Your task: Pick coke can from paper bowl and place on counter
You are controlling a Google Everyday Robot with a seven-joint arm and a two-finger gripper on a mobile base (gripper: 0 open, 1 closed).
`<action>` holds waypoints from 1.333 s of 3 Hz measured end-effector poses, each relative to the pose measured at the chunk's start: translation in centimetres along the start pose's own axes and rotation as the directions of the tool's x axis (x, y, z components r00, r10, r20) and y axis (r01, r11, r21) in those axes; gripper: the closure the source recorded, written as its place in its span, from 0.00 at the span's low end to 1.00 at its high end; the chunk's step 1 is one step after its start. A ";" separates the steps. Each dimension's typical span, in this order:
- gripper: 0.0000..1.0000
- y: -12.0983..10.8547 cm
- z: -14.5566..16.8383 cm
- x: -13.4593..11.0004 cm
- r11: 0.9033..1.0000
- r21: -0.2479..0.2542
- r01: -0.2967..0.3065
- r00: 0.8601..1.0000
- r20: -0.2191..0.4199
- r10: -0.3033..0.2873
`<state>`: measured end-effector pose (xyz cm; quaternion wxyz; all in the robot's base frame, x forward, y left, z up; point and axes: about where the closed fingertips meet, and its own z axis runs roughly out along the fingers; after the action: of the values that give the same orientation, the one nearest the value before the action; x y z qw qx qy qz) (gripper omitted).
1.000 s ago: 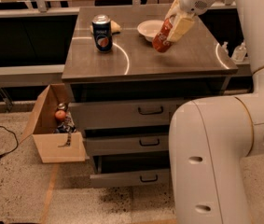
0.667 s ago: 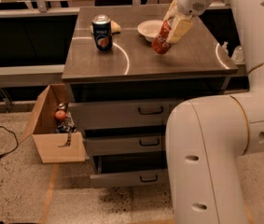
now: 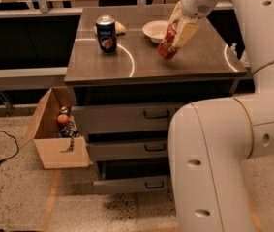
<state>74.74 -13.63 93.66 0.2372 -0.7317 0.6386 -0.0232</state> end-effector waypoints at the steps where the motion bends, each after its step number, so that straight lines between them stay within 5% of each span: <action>1: 0.98 0.3 0.5 0.2 1.000 -0.023 -0.003 1.000 -0.018 0.002; 4: 0.30 0.4 1.4 0.3 0.999 -0.040 -0.020 0.999 -0.045 0.018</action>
Offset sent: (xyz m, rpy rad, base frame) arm 0.1565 -0.0656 0.1110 -0.0702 0.1259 -0.0093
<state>74.92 -13.51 92.18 0.2082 -0.7296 0.6510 -0.0242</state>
